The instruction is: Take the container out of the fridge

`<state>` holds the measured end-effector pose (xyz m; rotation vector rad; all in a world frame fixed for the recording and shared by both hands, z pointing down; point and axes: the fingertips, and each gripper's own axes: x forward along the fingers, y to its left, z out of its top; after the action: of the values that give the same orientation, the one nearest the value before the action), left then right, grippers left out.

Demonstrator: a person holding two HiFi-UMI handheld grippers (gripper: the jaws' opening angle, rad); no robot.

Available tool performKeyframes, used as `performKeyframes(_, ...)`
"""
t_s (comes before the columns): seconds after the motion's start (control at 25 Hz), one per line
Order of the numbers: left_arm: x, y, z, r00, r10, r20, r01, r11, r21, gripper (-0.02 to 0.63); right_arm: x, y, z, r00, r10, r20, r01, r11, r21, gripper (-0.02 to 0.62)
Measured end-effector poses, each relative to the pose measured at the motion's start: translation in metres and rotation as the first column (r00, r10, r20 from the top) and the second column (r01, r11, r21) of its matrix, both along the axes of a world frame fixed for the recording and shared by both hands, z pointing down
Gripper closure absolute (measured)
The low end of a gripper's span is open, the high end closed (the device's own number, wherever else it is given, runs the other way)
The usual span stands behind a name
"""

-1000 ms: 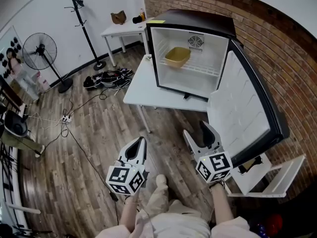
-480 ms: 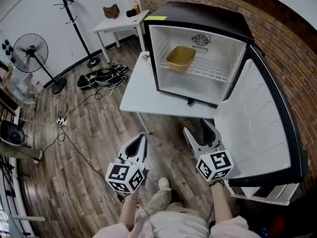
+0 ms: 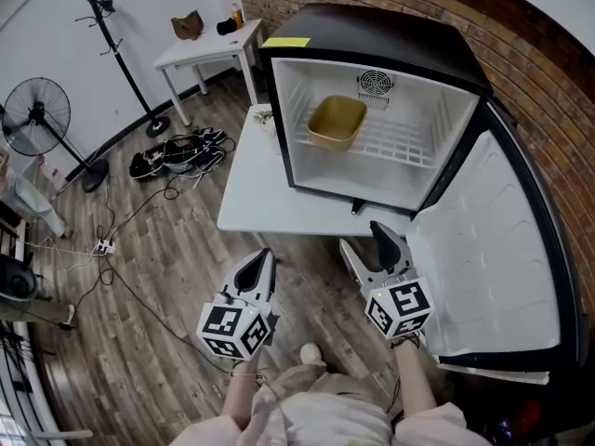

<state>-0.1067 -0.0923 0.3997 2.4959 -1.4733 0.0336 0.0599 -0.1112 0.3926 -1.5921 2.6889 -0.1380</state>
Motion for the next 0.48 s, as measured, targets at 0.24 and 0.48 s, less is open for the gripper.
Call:
performKeyframes(0.24, -0.003, -0.020, 0.001, 0.999, 0.033, 0.004, -0.033, 0.999, 0.008, 0.614, -0.008, -0.013, -0.002, 0.999, 0.018, -0.030, -0.017, 1.000, 0.024, 0.347)
performKeyframes(0.48, -0.006, -0.027, 0.004, 0.999, 0.047, -0.001, -0.047, 0.999, -0.006, 0.614, -0.007, -0.018, -0.005, 0.998, 0.032, -0.052, -0.031, 0.999, 0.024, 0.347)
